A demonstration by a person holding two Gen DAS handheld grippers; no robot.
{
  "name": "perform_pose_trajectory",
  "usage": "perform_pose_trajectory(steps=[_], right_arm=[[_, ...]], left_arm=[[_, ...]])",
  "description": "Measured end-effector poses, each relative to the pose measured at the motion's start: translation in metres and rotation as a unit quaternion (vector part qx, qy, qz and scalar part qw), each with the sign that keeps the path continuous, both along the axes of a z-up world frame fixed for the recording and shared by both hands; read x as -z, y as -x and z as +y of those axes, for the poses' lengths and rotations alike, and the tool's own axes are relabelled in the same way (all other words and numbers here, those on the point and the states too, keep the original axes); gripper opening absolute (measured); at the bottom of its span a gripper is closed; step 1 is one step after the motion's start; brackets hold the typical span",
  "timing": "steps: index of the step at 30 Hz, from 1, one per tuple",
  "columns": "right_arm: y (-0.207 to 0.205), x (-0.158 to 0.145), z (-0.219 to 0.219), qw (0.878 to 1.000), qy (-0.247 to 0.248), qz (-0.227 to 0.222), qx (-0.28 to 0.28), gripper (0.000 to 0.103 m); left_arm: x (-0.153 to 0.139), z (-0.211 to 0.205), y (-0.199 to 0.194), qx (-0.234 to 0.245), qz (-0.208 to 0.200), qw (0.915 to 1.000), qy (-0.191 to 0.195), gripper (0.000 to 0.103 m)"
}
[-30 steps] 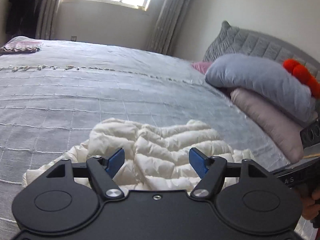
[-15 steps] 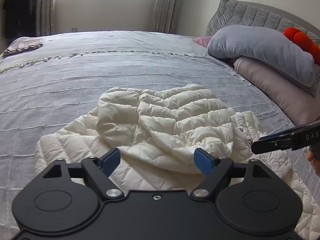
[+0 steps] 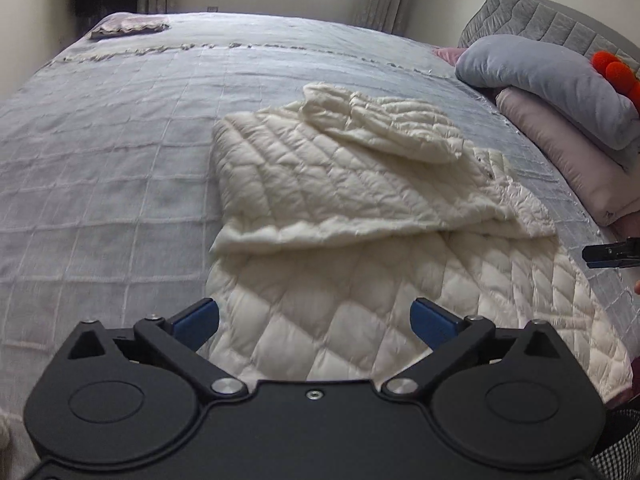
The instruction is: Fold large clothes
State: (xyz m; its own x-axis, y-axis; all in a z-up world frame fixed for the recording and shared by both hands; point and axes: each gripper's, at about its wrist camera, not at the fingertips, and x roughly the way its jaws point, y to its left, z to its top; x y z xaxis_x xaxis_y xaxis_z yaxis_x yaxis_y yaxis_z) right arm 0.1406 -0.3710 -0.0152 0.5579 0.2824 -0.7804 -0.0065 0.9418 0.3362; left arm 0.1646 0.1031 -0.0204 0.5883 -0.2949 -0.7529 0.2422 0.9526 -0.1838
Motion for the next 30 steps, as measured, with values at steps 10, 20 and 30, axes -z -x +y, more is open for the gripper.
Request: perform_pose_trajectory(steps=[10, 20, 30], right_arm=[[0.081, 0.044, -0.026, 0.998, 0.052, 0.033, 0.012, 0.097], [0.125, 0.061, -0.063, 0.998, -0.032, 0.041, 0.022, 0.096], [0.147, 0.064, -0.061, 0.991, -0.121, 0.06, -0.006, 0.046]], left_arm=[[0.053, 0.045, 0.063, -0.021, 0.092, 0.9946, 0.043, 0.103], [0.07, 0.049, 0.097, 0.023, 0.127, 0.9817, 0.14, 0.1], [0.074, 0.039, 0.12, 0.057, 0.154, 0.9664, 0.198, 0.062]])
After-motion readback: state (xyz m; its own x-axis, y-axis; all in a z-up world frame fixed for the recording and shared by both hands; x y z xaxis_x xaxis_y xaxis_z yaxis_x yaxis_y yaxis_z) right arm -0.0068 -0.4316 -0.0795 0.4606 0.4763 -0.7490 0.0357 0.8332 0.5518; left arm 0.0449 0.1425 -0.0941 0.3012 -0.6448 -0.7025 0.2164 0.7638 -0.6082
